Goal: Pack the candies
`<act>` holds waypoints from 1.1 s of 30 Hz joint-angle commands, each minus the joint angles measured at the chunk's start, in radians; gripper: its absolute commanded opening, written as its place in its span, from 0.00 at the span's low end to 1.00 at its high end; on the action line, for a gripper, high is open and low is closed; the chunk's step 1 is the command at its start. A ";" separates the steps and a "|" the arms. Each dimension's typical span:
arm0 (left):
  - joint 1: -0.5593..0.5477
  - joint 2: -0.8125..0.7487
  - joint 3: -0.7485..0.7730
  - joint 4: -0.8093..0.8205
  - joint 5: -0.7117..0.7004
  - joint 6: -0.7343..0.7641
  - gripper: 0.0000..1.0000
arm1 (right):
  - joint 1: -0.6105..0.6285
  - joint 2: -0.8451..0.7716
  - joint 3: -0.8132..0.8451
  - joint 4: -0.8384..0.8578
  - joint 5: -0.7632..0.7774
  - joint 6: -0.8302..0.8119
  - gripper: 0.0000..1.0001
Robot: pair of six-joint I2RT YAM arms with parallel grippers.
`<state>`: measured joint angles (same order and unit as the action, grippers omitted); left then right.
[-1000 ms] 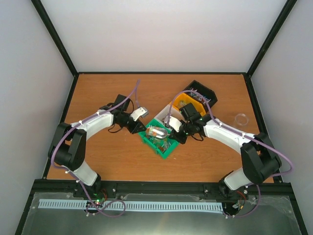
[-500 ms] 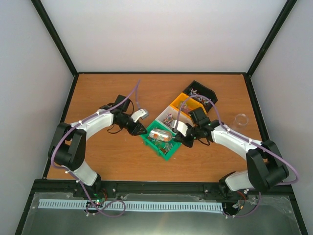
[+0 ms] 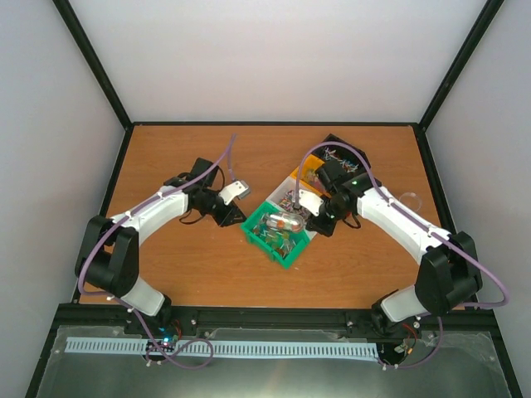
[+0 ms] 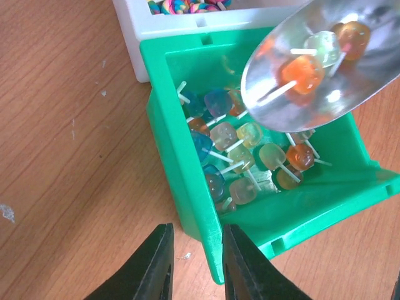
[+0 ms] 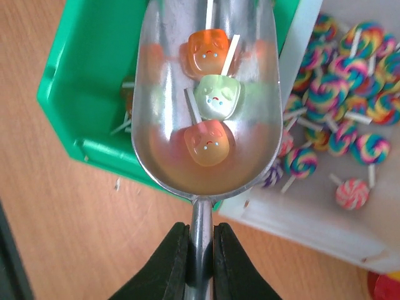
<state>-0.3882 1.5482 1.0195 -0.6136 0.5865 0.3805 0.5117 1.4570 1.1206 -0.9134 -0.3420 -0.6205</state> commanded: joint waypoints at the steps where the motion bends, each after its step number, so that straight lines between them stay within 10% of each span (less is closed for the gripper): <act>1: -0.006 -0.024 -0.015 -0.001 -0.010 0.030 0.25 | 0.028 0.010 0.043 -0.216 0.120 0.045 0.03; 33: -0.149 -0.084 -0.106 0.111 -0.059 -0.076 0.07 | 0.105 0.408 0.448 -0.566 0.291 0.119 0.03</act>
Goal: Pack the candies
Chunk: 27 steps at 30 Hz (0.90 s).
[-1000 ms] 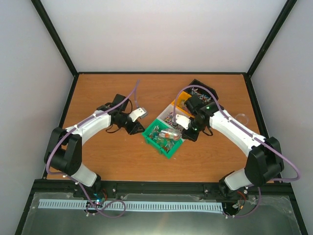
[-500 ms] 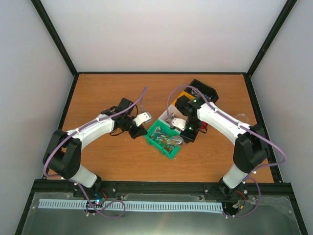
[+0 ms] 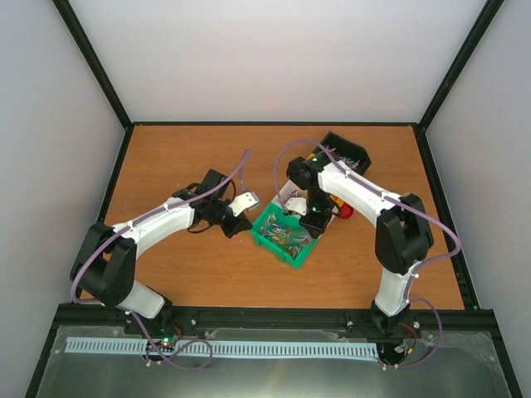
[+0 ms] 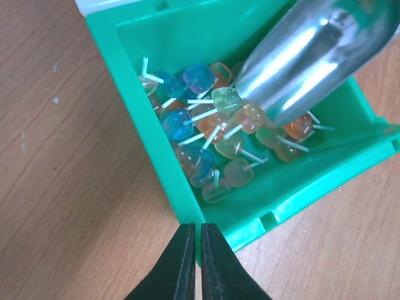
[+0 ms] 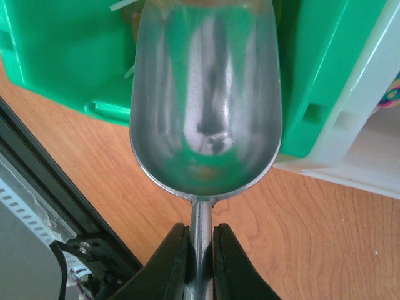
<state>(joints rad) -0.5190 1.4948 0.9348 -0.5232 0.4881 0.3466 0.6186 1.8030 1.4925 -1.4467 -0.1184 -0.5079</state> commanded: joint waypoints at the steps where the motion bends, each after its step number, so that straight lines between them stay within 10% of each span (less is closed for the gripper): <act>1: -0.021 -0.033 -0.025 0.022 0.044 -0.045 0.07 | -0.002 0.083 0.095 -0.042 0.065 0.007 0.03; 15: -0.061 -0.024 -0.046 0.032 0.076 -0.014 0.06 | -0.004 0.284 0.278 -0.004 -0.006 0.023 0.03; 27: -0.062 0.009 -0.036 0.003 0.110 -0.018 0.06 | -0.010 0.073 0.063 0.253 -0.107 -0.012 0.03</act>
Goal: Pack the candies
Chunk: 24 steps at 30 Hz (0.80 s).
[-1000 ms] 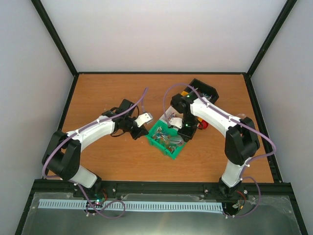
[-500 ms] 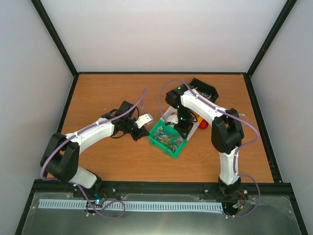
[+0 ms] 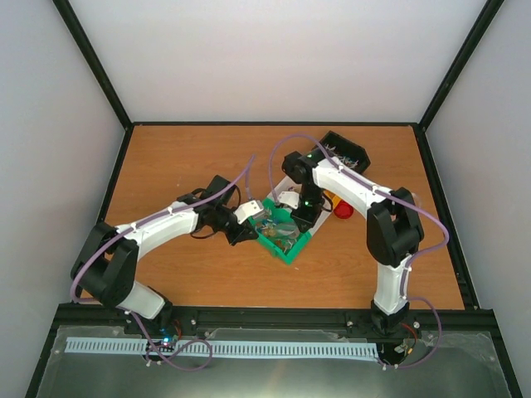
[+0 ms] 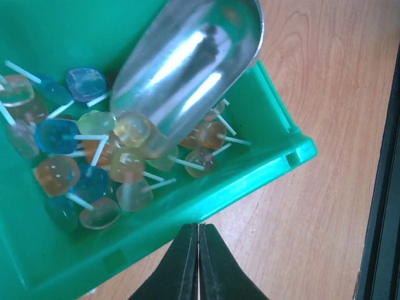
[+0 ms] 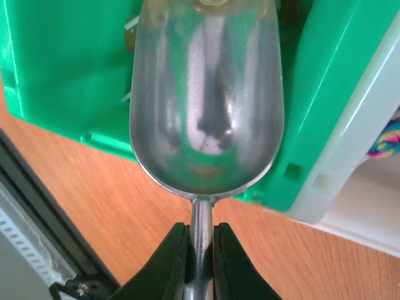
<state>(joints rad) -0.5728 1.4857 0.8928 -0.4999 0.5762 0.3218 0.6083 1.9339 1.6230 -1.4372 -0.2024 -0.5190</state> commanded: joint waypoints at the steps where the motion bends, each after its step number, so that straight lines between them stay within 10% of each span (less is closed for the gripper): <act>1: -0.008 0.021 0.007 -0.020 0.021 0.004 0.06 | 0.001 -0.073 -0.081 0.257 -0.011 0.006 0.03; 17: 0.000 0.035 0.068 -0.097 0.066 0.044 0.05 | -0.012 -0.044 -0.158 0.415 0.003 0.109 0.03; 24: 0.249 0.023 0.196 -0.121 0.082 0.012 0.18 | -0.012 -0.098 -0.256 0.416 0.008 0.100 0.03</act>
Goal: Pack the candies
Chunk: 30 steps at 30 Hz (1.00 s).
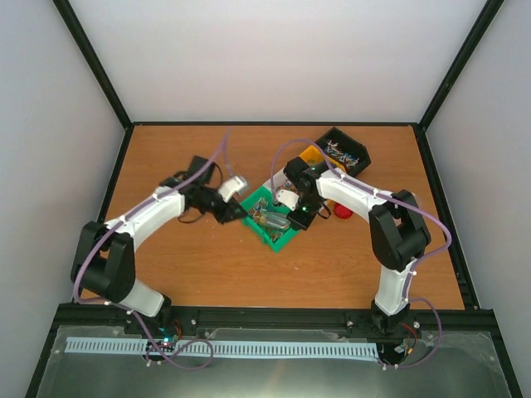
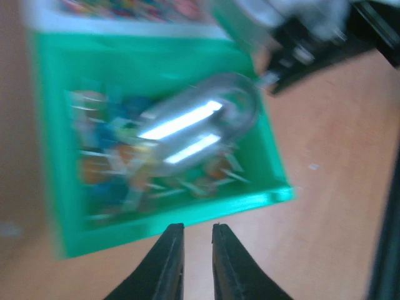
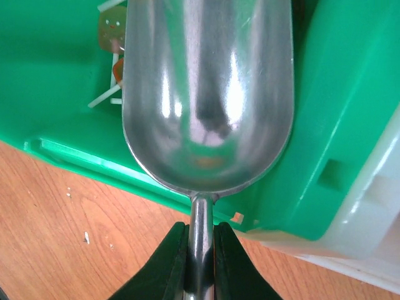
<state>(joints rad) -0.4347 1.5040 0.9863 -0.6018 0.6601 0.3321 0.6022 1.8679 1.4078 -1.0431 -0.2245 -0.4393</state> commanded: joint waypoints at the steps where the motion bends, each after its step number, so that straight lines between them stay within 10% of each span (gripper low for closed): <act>1: 0.112 0.029 0.119 -0.027 -0.017 0.015 0.20 | -0.005 -0.036 -0.045 0.021 0.029 0.021 0.03; 11: 0.088 0.251 0.199 0.003 0.009 0.016 0.20 | -0.005 -0.025 0.026 -0.005 0.049 0.045 0.03; 30: 0.005 0.206 0.064 0.054 0.115 -0.086 0.01 | 0.007 0.086 0.097 0.042 -0.015 0.085 0.03</act>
<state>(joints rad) -0.4351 1.7294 1.0718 -0.4831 0.7670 0.2718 0.6075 1.9335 1.5047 -1.0496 -0.2592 -0.3759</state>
